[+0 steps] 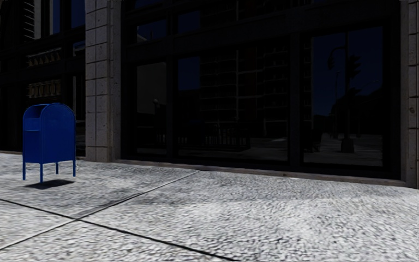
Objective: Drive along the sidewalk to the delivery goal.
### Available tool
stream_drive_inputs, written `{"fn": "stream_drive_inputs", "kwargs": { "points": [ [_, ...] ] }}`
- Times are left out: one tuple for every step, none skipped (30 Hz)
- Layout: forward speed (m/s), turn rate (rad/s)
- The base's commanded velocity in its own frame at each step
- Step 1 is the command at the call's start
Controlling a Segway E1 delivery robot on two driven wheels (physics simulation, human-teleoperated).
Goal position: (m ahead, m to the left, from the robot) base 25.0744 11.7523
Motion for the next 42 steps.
{"fn": "stream_drive_inputs", "kwargs": {
  "points": [
    [1.89, 0.0],
    [1.89, 0.0],
    [1.78, 0.0],
    [1.68, 0.21],
    [1.65, 0.4],
    [1.65, 0.4],
    [1.65, 0.47],
    [1.64, 0.49],
    [1.64, 0.49],
    [1.64, 0.49],
    [1.62, 0.49],
    [1.59, 0.49],
    [1.59, 0.49],
    [1.58, 0.49],
    [1.58, 0.49],
    [1.58, 0.49],
    [1.58, 0.49],
    [1.58, 0.49],
    [1.58, 0.49],
    [1.58, 0.49],
    [1.58, 0.49],
    [1.58, 0.49],
    [1.58, 0.49],
    [1.58, 0.49],
    [1.58, 0.49],
    [1.58, 0.49],
    [1.58, 0.49],
    [1.58, 0.49],
    [1.58, 0.49],
    [1.58, 0.49],
    [1.58, 0.48],
    [1.58, 0.43],
    [1.58, 0.43],
    [1.58, 0.41],
    [1.58, 0.4],
    [1.58, 0.4],
    [1.58, 0.4],
    [1.58, 0.4],
    [1.58, 0.4],
    [1.58, 0.4],
    [1.58, 0.42],
    [1.58, 0.42]
  ]
}}
